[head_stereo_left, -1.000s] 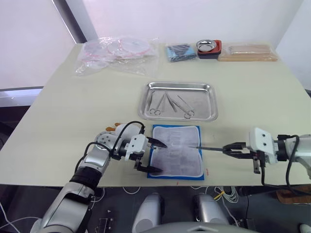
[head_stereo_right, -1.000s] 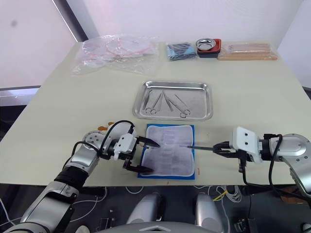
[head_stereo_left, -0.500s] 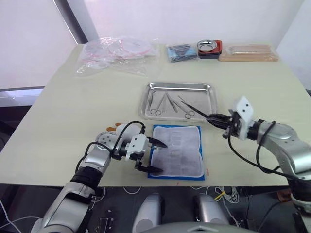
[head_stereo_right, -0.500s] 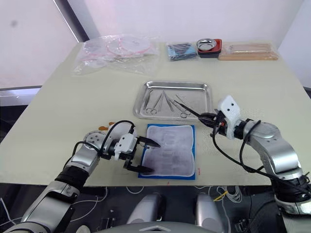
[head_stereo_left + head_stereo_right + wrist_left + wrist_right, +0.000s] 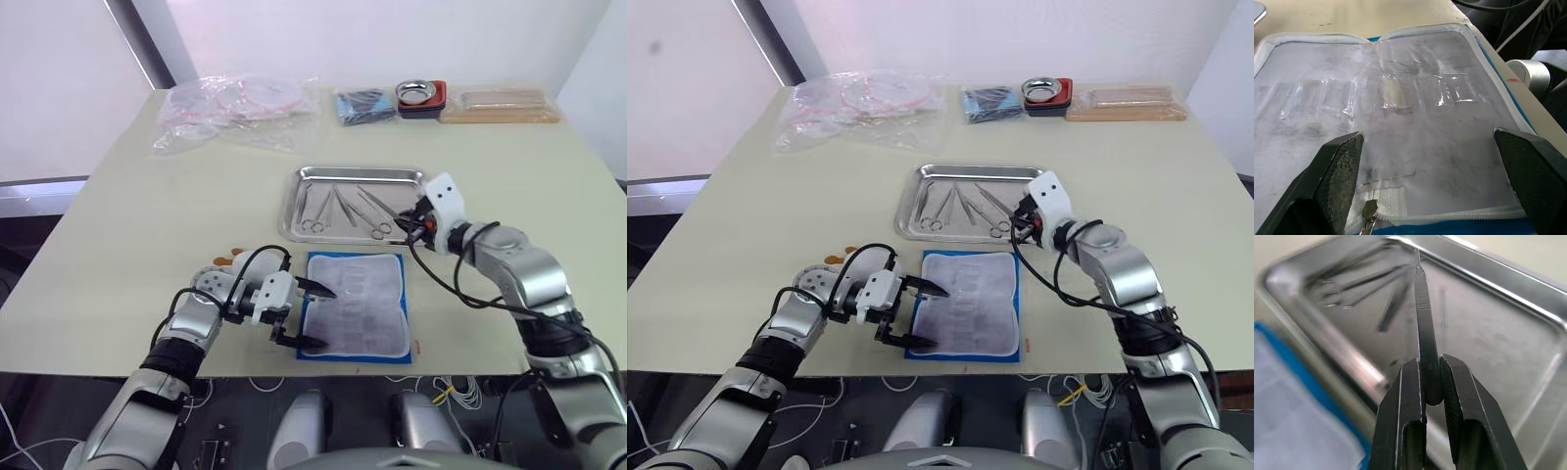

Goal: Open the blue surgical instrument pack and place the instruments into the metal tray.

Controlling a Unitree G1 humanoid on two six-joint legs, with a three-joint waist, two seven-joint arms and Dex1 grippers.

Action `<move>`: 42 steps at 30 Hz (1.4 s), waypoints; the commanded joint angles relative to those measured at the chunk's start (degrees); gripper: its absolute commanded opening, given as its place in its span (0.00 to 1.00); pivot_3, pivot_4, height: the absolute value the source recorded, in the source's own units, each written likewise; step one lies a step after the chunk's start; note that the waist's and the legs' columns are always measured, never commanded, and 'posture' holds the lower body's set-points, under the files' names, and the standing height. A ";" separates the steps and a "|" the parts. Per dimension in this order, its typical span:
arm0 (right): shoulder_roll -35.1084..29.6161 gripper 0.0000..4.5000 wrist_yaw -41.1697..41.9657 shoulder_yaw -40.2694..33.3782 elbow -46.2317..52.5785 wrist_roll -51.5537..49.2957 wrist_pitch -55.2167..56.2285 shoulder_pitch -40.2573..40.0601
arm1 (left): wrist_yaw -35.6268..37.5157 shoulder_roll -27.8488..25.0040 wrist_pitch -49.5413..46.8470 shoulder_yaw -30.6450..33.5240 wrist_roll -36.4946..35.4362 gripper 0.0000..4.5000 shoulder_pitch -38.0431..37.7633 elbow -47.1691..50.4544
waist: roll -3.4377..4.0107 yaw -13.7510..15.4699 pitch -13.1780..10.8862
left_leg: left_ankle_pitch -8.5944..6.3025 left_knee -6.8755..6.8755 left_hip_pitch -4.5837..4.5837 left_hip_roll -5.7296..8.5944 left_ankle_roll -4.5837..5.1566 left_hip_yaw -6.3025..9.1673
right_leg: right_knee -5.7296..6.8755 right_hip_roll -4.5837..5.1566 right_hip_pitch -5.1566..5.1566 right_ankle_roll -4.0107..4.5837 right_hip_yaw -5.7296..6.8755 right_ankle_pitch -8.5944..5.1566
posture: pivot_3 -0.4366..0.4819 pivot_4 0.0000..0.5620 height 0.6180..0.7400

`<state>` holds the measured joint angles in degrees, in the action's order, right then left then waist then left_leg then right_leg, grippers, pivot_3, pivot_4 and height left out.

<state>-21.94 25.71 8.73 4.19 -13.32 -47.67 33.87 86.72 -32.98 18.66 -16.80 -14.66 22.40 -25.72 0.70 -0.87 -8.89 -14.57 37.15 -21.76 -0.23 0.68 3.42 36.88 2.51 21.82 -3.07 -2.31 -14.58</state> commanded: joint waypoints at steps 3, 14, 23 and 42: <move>2.61 0.01 -4.60 -0.47 -6.54 3.70 -0.55 4.72 | -2.07 -0.89 -0.85 -2.12 6.15 1.00 -2.06 -4.75 | 0.02 -0.12 0.00 | 0.00 0.00 0.01 0.02 0.00 -0.03 | 0.00 0.00 0.00 -0.01 -0.03 0.00 | 0.48 0.27 1.00; 5.96 0.01 -5.76 -0.15 -16.68 6.79 -0.55 8.84 | -2.36 -1.13 -1.29 -1.84 6.05 1.00 -2.63 -4.03 | 0.09 -0.23 0.01 | 0.00 -0.01 0.01 0.04 0.01 -0.02 | 0.02 -0.01 0.01 -0.01 -0.03 0.00 | 0.48 0.27 1.00; 4.73 0.62 -2.95 1.11 -14.85 8.45 3.26 8.13 | -2.44 -1.56 -1.52 -1.51 6.04 1.00 -3.36 -3.21 | 0.11 -0.40 0.00 | 0.00 -0.01 0.01 0.04 0.00 -0.02 | 0.02 -0.02 0.03 -0.04 -0.04 -0.01 | 0.48 0.27 1.00; -1.63 0.98 6.50 -6.25 2.72 2.24 15.23 -5.29 | -4.08 -1.45 -3.71 4.06 0.34 1.00 -5.48 7.74 | -0.01 -1.12 -0.13 | 0.00 -0.04 -0.47 0.00 0.00 -0.02 | 0.02 0.00 0.46 -0.19 -0.07 0.12 | 0.48 0.27 1.00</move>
<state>-23.26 31.08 4.43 3.12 -9.41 -35.07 28.45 84.49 -33.92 16.51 -13.23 -15.15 17.97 -18.74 0.69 -1.98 -9.01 -14.57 37.12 -22.43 -0.22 0.68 3.38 36.90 2.52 22.47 -3.25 -2.41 -14.44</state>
